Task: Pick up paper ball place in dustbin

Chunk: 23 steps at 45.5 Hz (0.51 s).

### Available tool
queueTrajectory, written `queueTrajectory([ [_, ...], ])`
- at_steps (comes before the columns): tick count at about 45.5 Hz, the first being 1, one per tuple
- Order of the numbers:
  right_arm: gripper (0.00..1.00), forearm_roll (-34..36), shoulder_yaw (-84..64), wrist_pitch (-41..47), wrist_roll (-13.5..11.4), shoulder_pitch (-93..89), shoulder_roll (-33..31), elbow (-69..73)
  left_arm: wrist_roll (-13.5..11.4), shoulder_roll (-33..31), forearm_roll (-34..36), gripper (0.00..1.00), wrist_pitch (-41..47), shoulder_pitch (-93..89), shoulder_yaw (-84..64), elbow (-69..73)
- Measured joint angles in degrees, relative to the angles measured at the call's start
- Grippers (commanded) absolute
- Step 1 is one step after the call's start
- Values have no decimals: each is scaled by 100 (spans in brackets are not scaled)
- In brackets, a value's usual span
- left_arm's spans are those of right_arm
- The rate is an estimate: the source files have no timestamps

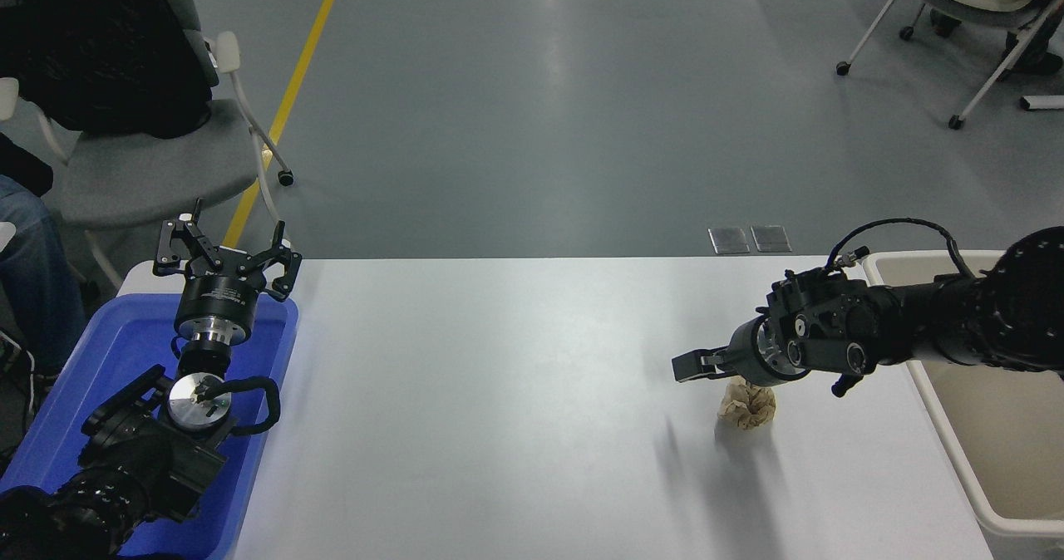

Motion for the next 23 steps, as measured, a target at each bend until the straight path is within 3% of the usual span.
queueTrajectory([
  [23, 100, -479, -17, -252, 0, -323, 15, -279, 0, 1, 0, 99, 1, 0, 0, 0],
])
